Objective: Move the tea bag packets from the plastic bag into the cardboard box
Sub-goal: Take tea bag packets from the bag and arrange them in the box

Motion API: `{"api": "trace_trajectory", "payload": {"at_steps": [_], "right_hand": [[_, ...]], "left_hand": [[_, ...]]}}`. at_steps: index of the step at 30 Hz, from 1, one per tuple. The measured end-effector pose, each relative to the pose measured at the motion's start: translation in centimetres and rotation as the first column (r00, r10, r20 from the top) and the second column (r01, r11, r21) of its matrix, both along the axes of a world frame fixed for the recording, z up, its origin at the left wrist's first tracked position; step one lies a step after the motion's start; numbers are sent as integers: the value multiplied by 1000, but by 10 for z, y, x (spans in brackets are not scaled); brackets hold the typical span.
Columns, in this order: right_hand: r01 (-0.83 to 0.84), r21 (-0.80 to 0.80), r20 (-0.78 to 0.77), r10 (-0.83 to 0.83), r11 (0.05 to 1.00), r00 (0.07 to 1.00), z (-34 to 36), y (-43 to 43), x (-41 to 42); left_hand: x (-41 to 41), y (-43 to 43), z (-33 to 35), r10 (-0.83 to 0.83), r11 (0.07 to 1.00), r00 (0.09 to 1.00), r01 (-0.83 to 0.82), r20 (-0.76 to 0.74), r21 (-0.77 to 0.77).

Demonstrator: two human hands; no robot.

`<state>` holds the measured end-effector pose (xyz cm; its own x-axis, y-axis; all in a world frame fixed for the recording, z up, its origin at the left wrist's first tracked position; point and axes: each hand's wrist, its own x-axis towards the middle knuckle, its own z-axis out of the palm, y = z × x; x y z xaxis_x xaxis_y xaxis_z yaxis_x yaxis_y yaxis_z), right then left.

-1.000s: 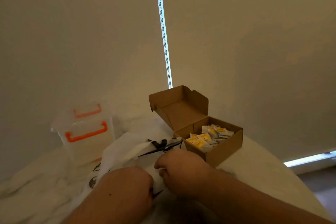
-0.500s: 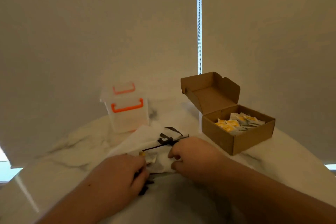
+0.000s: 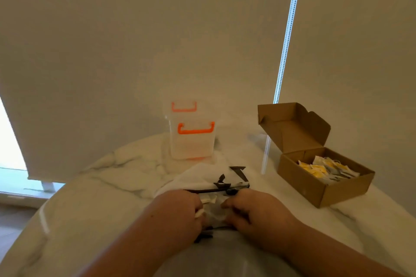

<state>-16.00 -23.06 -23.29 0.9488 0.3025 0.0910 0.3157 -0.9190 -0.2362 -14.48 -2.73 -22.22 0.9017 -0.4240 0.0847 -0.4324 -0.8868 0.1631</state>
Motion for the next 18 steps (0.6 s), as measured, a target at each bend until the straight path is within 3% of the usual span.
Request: {"api": "trace_trajectory", "payload": {"at_steps": [6, 11, 18], "right_hand": [[83, 103, 20, -85, 991, 996, -5, 2, -2], [121, 318, -58, -108, 940, 992, 4, 3, -9], [65, 339, -9, -66, 939, 998, 14, 9, -13]], "left_hand": [[-4, -2, 9, 0, 993, 1000, -3, -26, -117], [-3, -2, 19, -34, 981, 999, 41, 40, -192], [5, 8, 14, -74, 897, 985, 134, 156, -421]]}}
